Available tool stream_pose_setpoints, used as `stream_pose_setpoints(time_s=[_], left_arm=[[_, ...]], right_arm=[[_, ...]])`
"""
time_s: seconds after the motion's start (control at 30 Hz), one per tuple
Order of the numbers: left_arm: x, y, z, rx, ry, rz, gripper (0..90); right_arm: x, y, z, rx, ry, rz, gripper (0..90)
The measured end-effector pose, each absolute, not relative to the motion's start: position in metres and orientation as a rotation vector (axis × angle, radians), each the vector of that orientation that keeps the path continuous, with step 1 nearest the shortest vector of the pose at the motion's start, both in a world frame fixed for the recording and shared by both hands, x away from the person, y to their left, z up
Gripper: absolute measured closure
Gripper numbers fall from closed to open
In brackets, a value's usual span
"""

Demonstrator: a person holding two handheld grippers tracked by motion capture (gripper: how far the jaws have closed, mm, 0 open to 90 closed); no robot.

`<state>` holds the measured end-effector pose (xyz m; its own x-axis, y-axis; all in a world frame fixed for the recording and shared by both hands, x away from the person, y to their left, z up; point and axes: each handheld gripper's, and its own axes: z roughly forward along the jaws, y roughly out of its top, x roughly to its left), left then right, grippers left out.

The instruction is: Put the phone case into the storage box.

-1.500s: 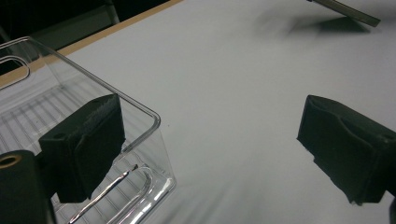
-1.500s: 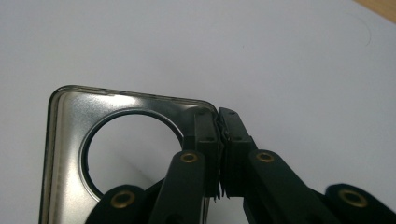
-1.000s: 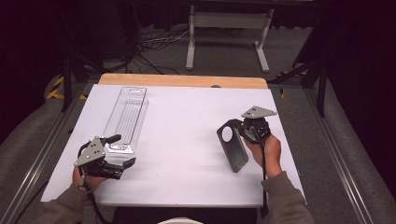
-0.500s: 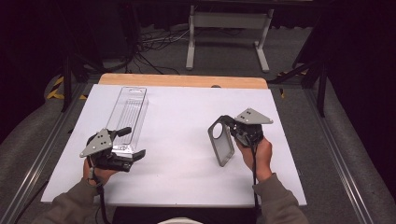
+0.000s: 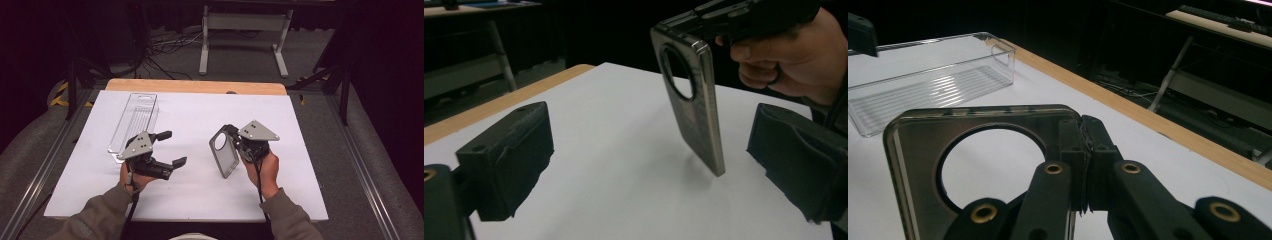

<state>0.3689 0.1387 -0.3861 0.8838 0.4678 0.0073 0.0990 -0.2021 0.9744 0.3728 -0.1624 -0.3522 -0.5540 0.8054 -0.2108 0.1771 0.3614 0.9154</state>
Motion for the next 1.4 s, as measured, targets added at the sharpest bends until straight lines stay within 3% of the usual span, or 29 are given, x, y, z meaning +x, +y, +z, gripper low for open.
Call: stream_pose_setpoints(time_s=[0.27,0.5,0.67,0.87,1.0,1.13,1.4], left_arm=[[0.368,0.113,-0.388,1.771,0.417,0.334,2.2],[0.362,0.097,-0.385,1.759,0.391,0.305,9.5],[0.365,0.089,-0.386,1.747,0.440,0.309,26.7],[0.366,0.088,-0.388,1.739,0.465,0.338,41.0],[0.366,0.092,-0.389,1.694,0.477,0.341,59.0],[0.365,0.093,-0.388,1.698,0.476,0.349,69.7],[0.368,0.101,-0.388,1.677,0.494,0.393,77.1]], right_arm=[[0.374,-0.155,-0.354,0.850,1.941,1.203,89.0],[0.372,-0.148,-0.355,0.838,1.925,1.193,89.0],[0.368,-0.144,-0.357,0.830,1.900,1.193,89.0],[0.364,-0.141,-0.357,0.810,1.878,1.197,89.1],[0.361,-0.138,-0.357,0.796,1.866,1.200,89.0],[0.360,-0.136,-0.358,0.790,1.858,1.195,88.9],[0.355,-0.134,-0.358,0.785,1.842,1.215,88.2]])
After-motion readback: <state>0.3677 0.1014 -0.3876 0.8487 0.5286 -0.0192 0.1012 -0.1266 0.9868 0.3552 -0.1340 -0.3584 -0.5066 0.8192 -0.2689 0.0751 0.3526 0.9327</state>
